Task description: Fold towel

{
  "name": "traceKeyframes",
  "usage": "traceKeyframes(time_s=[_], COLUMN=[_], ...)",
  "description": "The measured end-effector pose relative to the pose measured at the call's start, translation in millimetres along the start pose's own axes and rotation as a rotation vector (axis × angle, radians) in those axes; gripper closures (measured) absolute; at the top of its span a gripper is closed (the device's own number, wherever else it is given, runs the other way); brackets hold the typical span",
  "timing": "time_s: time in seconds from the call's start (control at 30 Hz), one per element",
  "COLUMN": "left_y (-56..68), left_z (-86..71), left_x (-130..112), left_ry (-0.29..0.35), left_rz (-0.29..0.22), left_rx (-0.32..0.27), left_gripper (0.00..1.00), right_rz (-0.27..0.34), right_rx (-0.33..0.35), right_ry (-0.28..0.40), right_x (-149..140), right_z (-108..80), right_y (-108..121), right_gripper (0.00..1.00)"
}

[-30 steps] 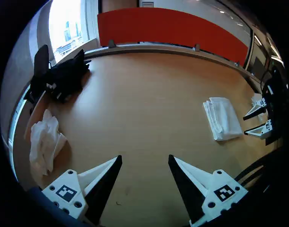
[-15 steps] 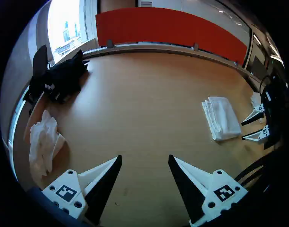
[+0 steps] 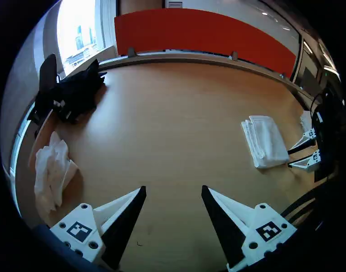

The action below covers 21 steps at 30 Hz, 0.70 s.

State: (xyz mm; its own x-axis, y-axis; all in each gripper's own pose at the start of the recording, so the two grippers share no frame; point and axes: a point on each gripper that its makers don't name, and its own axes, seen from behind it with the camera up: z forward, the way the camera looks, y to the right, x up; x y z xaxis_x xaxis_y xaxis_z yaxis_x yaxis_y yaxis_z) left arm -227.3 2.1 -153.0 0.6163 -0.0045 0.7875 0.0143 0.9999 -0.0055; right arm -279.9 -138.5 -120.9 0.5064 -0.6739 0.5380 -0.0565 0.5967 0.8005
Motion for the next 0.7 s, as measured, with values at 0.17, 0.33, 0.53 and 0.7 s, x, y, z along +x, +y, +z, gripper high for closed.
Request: traceKeyframes(time_s=[0.17, 0.33, 0.53, 0.7], left_y=[-0.1, -0.8, -0.8, -0.5], left_z=[-0.1, 0.2, 0.6, 0.7], left_x=[-0.8, -1.3, -1.2, -1.3], left_ry=[0.0, -0.001, -0.001, 0.0], left_rz=[0.001, -0.001, -0.001, -0.003], left_rx=[0.0, 0.001, 0.001, 0.0], left_gripper=[0.09, 0.09, 0.09, 0.09], right_rz=[0.014, 0.027, 0.038, 0.039], right_rx=[-0.001, -0.005, -0.011, -0.03], right_ry=[-0.001, -0.004, -0.004, -0.004], right_x=[-0.8, -2.4, -3.7, -3.8], right_z=[2.6, 3.4, 3.1, 1.8], right_y=[-0.8, 0.3, 2.9, 7.9], right_gripper=[0.48, 0.57, 0.67, 0.67])
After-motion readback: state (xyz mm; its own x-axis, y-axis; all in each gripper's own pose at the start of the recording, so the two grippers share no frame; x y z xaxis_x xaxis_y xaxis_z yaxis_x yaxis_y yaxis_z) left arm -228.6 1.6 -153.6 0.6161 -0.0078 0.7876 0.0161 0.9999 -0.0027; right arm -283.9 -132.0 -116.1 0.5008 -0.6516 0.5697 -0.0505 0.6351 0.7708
